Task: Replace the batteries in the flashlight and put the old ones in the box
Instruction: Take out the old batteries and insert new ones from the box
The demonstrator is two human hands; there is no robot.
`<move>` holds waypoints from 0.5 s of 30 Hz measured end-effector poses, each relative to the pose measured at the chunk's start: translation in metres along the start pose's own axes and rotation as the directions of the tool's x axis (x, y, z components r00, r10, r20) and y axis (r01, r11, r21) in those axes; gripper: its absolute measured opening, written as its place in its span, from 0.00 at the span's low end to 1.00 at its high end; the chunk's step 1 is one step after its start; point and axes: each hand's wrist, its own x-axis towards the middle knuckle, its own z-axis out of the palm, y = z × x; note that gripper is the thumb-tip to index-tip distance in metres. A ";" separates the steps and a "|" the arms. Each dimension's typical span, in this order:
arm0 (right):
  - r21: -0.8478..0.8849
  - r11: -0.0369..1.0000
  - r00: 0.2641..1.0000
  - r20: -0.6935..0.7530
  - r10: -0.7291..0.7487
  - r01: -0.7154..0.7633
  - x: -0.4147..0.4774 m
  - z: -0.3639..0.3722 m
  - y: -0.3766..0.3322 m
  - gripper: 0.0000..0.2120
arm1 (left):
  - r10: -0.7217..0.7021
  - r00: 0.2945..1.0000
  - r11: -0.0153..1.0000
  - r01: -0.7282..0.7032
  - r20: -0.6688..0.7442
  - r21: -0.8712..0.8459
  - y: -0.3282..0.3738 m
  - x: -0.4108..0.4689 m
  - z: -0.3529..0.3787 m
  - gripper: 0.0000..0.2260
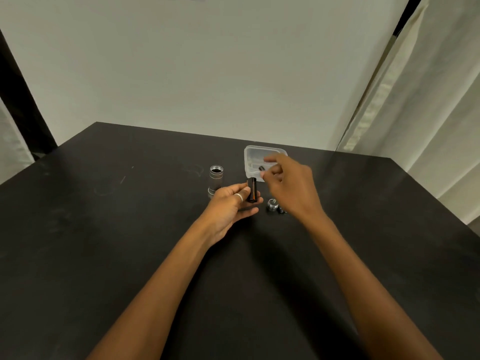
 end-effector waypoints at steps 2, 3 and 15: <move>0.000 0.999 0.999 0.014 0.047 -0.047 -0.016 0.007 0.001 0.08 | 0.025 1.000 0.999 -0.025 0.006 0.028 -0.001 -0.001 0.000 0.11; -0.005 0.999 0.999 0.011 0.048 -0.048 -0.022 0.011 0.000 0.05 | 0.033 0.999 0.999 -0.034 0.012 0.038 -0.001 -0.001 0.000 0.11; 0.017 0.994 0.990 0.093 -0.106 0.105 -0.043 0.028 0.007 0.09 | 0.064 0.998 0.997 -0.065 0.010 0.045 -0.003 0.003 -0.005 0.14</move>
